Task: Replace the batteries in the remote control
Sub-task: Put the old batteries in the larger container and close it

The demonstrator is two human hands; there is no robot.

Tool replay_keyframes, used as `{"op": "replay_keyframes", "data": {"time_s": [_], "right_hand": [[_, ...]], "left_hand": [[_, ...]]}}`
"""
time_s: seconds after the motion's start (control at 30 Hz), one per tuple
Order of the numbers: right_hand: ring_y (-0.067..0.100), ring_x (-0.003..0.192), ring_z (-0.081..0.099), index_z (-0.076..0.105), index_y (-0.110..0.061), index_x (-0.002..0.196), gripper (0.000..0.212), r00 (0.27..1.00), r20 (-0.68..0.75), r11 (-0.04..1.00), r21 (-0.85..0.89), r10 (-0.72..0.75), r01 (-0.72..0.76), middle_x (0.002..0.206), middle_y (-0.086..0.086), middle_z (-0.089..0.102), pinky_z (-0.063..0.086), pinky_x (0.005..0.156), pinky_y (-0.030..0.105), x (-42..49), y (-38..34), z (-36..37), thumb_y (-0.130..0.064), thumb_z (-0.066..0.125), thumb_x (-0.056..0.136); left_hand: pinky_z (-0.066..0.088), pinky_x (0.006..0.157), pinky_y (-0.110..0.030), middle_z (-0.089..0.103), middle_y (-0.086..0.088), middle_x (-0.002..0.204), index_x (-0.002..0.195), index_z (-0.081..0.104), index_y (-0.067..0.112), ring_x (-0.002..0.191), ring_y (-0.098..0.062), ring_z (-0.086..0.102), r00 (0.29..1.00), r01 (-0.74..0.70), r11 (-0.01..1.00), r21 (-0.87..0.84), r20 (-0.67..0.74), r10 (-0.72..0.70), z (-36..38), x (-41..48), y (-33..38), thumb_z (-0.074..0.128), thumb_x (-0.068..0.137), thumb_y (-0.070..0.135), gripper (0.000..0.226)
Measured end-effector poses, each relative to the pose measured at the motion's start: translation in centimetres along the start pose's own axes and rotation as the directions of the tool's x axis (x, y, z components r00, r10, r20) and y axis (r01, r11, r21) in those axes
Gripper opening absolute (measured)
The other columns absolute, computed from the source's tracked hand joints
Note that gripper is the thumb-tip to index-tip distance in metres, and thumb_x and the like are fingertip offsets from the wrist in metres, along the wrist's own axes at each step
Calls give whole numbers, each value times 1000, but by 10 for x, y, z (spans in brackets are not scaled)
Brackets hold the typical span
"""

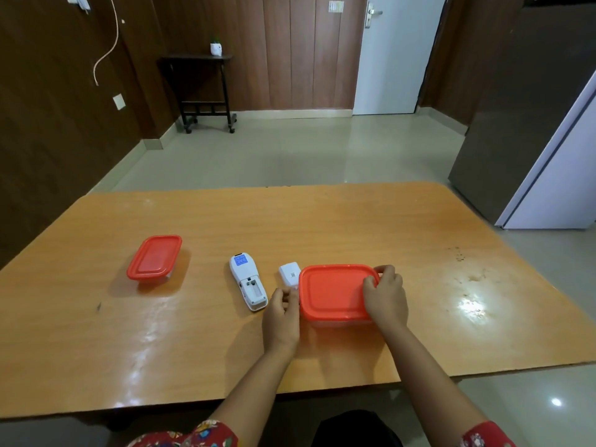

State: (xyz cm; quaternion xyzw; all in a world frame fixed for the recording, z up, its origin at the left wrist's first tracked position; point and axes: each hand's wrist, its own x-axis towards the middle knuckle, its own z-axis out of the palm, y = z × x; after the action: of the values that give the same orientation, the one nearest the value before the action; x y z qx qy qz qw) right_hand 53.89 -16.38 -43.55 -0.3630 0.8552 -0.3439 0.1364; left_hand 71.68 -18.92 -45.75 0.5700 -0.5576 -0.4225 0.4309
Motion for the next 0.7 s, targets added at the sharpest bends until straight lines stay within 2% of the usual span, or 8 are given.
{"op": "replay_keyframes", "data": {"time_s": [0.17, 0.27, 0.33, 0.5, 0.7], "right_hand": [[39, 111, 53, 51, -12, 126, 42, 992, 93, 997, -17, 83, -82, 125, 18, 51, 42, 91, 44, 12, 5, 2, -35, 31, 97], [37, 107, 56, 58, -8, 103, 48, 980, 151, 991, 31, 127, -133, 115, 19, 61, 41, 80, 38, 19, 9, 1, -46, 29, 98], [36, 102, 58, 55, -11, 88, 47, 976, 171, 985, 87, 133, -149, 108, 18, 64, 39, 74, 36, 22, 11, 1, -50, 30, 97], [35, 92, 59, 52, -14, 75, 47, 976, 163, 961, 213, 144, -178, 90, 12, 63, 37, 69, 35, 23, 16, 4, -53, 36, 95], [32, 80, 56, 46, -16, 66, 47, 979, 153, 955, 244, 136, -170, 73, 6, 56, 36, 65, 36, 25, 19, 8, -51, 38, 95]], "left_hand": [[39, 70, -30, 60, 1, 81, 88, 56, 15, 79, -19, 57, 986, 162, 982, 96, 14, -164, 13, 22, 22, 37, 94, 52, 42], [39, 72, -32, 60, -4, 86, 92, 55, 14, 87, -25, 57, 960, 267, 932, 246, 20, -280, 20, 31, 29, 30, 92, 59, 52], [37, 72, -31, 60, -5, 89, 95, 56, 13, 86, -26, 55, 956, 274, 909, 314, 14, -293, 23, 34, 30, 30, 92, 59, 52], [38, 71, -31, 59, -5, 86, 87, 50, 14, 85, -28, 56, 962, 267, 930, 252, -14, -273, 28, 34, 28, 37, 94, 53, 42], [37, 66, -31, 60, -6, 84, 80, 46, 16, 78, -28, 55, 963, 270, 946, 181, -44, -267, 33, 37, 20, 40, 93, 52, 39]]}}
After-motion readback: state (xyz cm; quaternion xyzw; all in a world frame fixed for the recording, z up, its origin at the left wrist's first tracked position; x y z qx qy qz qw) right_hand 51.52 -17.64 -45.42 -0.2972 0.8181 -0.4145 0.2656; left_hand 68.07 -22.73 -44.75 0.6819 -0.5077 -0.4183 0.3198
